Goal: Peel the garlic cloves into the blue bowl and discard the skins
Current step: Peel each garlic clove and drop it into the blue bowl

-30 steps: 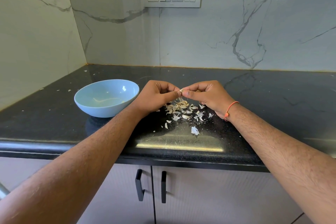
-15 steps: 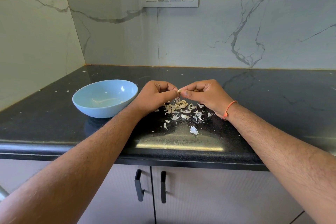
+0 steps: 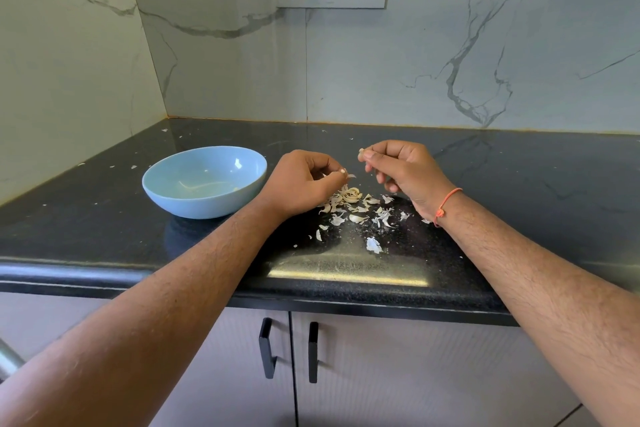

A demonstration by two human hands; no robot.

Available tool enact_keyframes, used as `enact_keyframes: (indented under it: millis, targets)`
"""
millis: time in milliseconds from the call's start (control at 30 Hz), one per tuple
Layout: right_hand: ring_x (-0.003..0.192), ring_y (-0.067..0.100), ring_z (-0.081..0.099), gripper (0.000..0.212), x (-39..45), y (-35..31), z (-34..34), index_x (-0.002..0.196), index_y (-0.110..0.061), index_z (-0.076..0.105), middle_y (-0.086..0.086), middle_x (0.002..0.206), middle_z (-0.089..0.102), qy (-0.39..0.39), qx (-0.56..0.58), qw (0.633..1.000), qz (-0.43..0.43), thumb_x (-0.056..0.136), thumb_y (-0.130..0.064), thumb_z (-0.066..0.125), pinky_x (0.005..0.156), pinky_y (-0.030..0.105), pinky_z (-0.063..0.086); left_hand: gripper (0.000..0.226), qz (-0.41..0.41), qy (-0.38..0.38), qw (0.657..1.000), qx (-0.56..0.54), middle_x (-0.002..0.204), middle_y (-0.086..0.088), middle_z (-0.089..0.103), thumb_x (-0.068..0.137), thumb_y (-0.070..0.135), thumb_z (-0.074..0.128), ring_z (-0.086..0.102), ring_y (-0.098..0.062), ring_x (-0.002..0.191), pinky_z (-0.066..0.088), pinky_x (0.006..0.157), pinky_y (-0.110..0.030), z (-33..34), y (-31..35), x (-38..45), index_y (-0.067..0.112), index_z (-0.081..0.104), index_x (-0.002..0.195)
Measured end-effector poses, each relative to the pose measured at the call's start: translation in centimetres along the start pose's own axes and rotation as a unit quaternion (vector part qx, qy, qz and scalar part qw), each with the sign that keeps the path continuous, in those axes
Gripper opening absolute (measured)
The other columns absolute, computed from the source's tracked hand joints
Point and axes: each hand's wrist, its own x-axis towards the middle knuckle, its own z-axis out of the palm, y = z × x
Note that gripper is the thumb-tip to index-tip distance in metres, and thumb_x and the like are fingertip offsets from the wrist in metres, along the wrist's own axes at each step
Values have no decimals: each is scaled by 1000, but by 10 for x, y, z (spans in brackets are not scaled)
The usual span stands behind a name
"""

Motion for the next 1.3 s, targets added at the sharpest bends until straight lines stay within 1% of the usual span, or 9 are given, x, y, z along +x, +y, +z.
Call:
enact_keyframes:
  millis: [200, 333, 500, 633, 733, 867, 967, 1100, 1300]
  targets:
    - [63, 12, 50, 19, 1, 1, -1, 97, -3, 77, -1, 78, 69, 1, -31, 1000, -1, 96, -21, 73, 47, 17, 35, 21, 11, -16, 999, 29, 65, 5, 73, 91, 31, 77, 57, -3, 55, 47, 59, -17, 0, -3, 1, 29, 77, 70]
    - [63, 12, 50, 21, 1, 1, -1, 92, -1, 77, -5, 74, 70, -6, -58, 998, -2, 93, -22, 75, 50, 12, 39, 13, 22, -16, 999, 38, 65, 5, 72, 82, 38, 88, 55, -3, 56, 43, 58, -15, 1, -6, 2, 31, 78, 75]
    - [58, 6, 51, 18, -1, 0, 1, 86, -4, 78, -6, 69, 69, -10, -84, 996, -4, 90, -22, 78, 53, 13, 40, 16, 42, 7, 998, 49, 68, 33, 68, 87, 14, 78, 59, 5, 58, 41, 63, -6, 0, -1, 0, 28, 85, 91]
    - [65, 12, 53, 21, -2, -1, 1, 83, -5, 78, -17, 68, 71, -19, -136, 990, -14, 90, -24, 77, 64, 24, 46, 18, 40, 21, 998, 47, 71, 16, 75, 89, 20, 69, 60, 0, 57, 45, 58, -14, 0, 3, -1, 29, 83, 81]
    - [68, 11, 57, 17, -3, -1, 1, 81, -11, 79, -11, 67, 70, -21, -145, 989, -23, 90, -24, 78, 67, 28, 48, 9, 44, 30, 997, 55, 67, 11, 74, 91, 36, 76, 60, -3, 56, 44, 57, -15, 0, 1, -1, 31, 82, 86]
    - [61, 8, 54, 17, -4, -1, 1, 72, -17, 78, -1, 64, 68, -38, -172, 984, -38, 88, -24, 79, 63, 26, 45, 19, 85, 23, 994, 68, 81, 32, 71, 87, 36, 85, 65, -11, 64, 48, 64, -14, -1, -1, -1, 36, 82, 105]
    - [62, 9, 56, 16, -3, 0, 1, 72, -18, 79, 10, 70, 72, -40, -183, 981, -46, 87, -24, 81, 64, 28, 46, 14, 106, 25, 991, 76, 81, 31, 70, 87, 34, 86, 62, -15, 62, 46, 59, -19, 1, -2, 1, 39, 83, 100]
    - [57, 5, 54, 18, -4, -1, 0, 70, -17, 79, 5, 67, 72, -37, -184, 981, -48, 87, -24, 81, 60, 21, 45, 8, 105, 36, 990, 90, 72, 33, 66, 89, 34, 84, 59, -17, 59, 45, 57, -23, 1, 1, 0, 39, 83, 96]
    - [54, 8, 50, 20, -4, -1, 0, 72, -15, 80, 9, 64, 69, -36, -173, 983, -53, 88, -28, 81, 58, 25, 42, 9, 122, 42, 988, 89, 74, 33, 68, 91, 32, 82, 59, -16, 55, 48, 55, -27, 1, 3, -2, 38, 82, 97]
